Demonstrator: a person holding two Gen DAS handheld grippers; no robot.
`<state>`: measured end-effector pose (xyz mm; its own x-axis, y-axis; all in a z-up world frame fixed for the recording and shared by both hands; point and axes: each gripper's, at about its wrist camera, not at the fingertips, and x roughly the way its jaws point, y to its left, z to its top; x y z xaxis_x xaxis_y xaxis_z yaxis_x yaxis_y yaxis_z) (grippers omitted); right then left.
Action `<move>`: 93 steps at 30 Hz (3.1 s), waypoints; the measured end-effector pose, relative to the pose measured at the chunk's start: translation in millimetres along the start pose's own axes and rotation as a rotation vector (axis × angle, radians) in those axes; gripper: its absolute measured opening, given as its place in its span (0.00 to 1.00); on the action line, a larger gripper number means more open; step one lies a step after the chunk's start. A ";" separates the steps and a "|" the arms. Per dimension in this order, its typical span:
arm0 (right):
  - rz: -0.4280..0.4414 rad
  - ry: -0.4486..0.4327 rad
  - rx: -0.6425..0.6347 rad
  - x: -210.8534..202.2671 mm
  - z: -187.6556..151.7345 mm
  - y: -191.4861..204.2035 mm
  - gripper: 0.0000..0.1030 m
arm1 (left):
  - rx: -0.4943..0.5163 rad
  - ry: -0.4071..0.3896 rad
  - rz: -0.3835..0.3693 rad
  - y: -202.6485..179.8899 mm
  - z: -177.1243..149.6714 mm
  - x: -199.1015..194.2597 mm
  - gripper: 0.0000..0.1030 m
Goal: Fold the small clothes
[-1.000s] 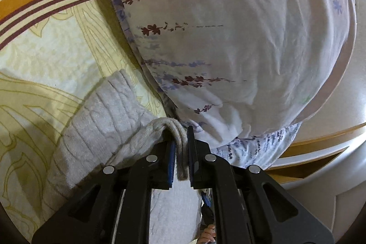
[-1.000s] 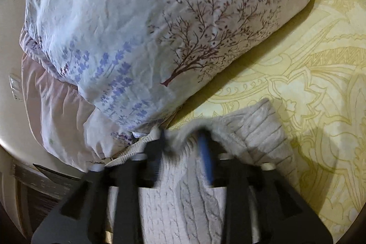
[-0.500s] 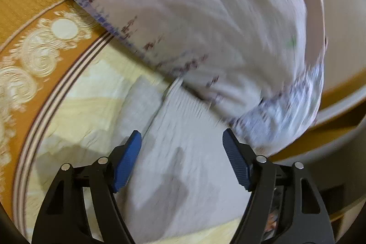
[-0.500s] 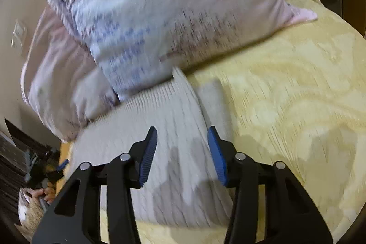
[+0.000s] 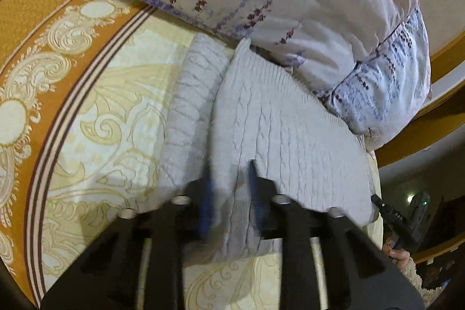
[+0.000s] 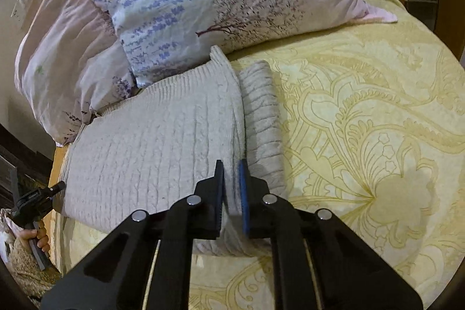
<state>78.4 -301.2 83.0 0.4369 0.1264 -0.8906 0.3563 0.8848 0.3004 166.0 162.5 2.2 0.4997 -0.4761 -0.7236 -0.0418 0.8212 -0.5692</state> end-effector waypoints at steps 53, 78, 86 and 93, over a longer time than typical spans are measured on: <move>0.013 0.073 -0.171 49.5 2.2 86.7 0.61 | -0.168 0.035 -0.135 45.4 56.7 4.7 0.71; 0.046 0.074 -0.189 52.6 0.2 90.1 0.72 | -0.128 0.026 -0.163 20.6 47.9 24.1 0.66; 0.057 0.076 -0.190 52.4 -0.2 90.0 0.72 | -0.088 0.060 -0.069 1.4 44.2 36.3 0.30; 0.064 0.070 -0.169 51.8 0.5 89.4 0.72 | -0.089 0.037 -0.128 -18.6 50.2 27.3 0.21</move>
<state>133.2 -215.8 63.9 0.3935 0.2101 -0.8950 0.1837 0.9359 0.3005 223.8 150.0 12.6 0.4739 -0.5878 -0.6557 -0.0567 0.7227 -0.6888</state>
